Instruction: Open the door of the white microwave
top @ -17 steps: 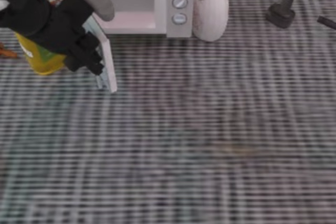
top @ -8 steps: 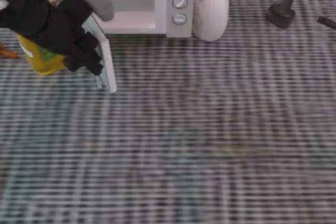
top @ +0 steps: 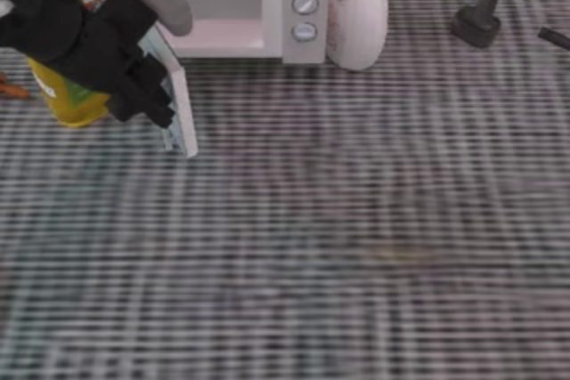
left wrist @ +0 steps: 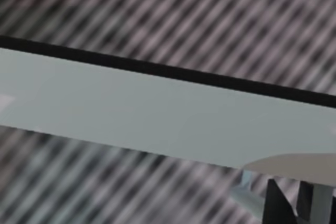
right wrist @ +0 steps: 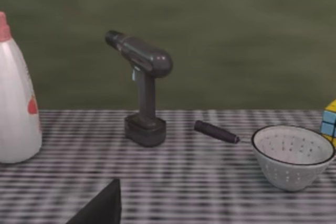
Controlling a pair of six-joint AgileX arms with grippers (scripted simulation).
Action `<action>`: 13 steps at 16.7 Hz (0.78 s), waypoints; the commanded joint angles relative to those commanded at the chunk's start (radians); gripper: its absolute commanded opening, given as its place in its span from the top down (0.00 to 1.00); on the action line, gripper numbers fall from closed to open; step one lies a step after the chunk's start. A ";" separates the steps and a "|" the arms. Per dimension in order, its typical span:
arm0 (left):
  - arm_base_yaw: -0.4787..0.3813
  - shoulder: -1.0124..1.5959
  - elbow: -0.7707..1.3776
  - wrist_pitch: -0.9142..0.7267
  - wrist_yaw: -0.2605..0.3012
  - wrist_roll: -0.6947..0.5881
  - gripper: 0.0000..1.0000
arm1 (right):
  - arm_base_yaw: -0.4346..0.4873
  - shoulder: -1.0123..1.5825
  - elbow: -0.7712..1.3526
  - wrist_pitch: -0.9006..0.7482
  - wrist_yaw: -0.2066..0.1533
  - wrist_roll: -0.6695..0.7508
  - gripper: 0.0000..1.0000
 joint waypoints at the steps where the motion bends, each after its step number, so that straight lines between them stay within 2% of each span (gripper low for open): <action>1: 0.000 0.000 0.000 0.000 0.000 0.000 1.00 | 0.000 0.000 0.000 0.000 0.000 0.000 0.00; 5: 0.002 0.002 0.000 -0.005 0.009 0.014 1.00 | 0.000 0.000 0.000 0.000 0.000 0.000 0.00; 13: 0.080 0.006 0.015 -0.083 0.082 0.209 1.00 | 0.000 0.000 0.000 0.000 0.000 0.000 0.00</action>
